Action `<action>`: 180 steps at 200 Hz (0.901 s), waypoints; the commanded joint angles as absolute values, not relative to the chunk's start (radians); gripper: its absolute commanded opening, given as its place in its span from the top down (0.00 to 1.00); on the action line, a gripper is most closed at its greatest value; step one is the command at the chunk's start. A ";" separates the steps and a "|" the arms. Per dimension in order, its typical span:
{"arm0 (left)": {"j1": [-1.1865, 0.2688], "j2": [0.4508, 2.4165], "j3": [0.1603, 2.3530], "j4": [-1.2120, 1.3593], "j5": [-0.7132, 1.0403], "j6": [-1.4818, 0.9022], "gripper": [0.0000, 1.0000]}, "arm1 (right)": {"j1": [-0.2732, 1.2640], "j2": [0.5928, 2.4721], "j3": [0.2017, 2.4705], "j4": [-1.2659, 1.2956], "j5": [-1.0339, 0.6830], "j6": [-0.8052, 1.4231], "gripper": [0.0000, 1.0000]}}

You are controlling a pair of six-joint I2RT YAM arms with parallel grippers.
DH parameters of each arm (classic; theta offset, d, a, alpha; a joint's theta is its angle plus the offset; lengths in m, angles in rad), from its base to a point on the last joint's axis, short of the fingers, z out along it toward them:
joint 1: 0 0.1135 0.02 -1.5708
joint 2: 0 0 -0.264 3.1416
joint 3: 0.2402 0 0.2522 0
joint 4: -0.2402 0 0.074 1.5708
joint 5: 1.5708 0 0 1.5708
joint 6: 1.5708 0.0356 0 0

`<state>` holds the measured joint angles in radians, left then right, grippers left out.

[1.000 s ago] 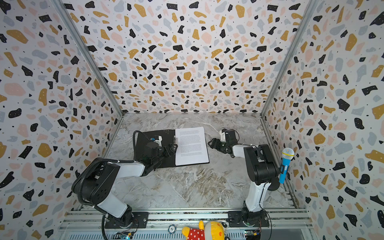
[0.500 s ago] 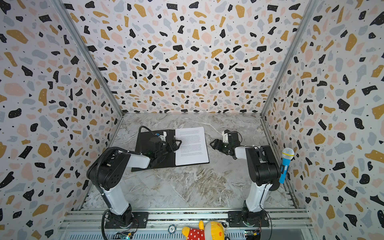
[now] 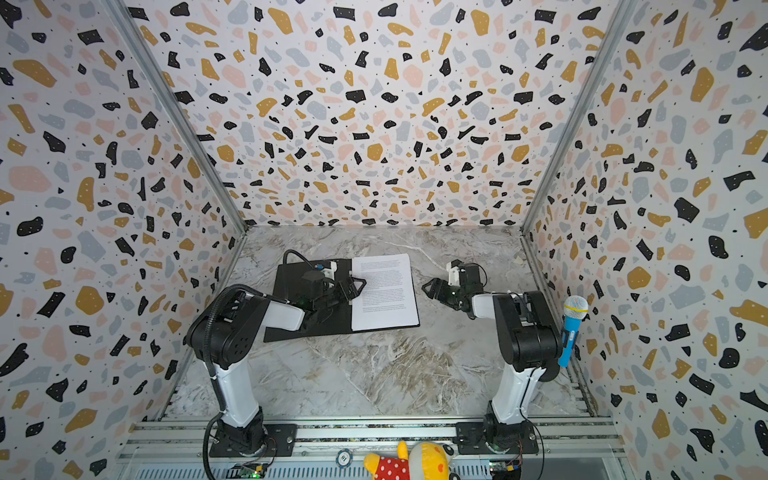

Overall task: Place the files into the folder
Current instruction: 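Push the folder farther from the robot with both grippers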

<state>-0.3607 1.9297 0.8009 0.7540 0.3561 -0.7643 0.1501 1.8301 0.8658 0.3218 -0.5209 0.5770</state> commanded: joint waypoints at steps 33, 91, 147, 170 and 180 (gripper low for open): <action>-0.374 1.948 0.796 0.865 0.407 -0.823 0.00 | 0.126 1.772 0.824 0.307 -0.529 0.556 0.21; -0.422 1.947 0.792 0.878 0.389 -0.847 0.00 | 0.099 1.754 0.801 0.310 -0.544 0.553 0.21; -0.422 1.896 0.788 0.790 0.355 -0.819 0.00 | 0.056 1.729 0.765 0.319 -0.561 0.554 0.21; -0.420 1.872 0.800 0.710 0.317 -0.784 0.00 | 0.053 1.723 0.760 0.322 -0.565 0.552 0.21; -0.419 1.868 0.807 0.689 0.313 -0.776 0.00 | 0.052 1.721 0.758 0.323 -0.565 0.552 0.21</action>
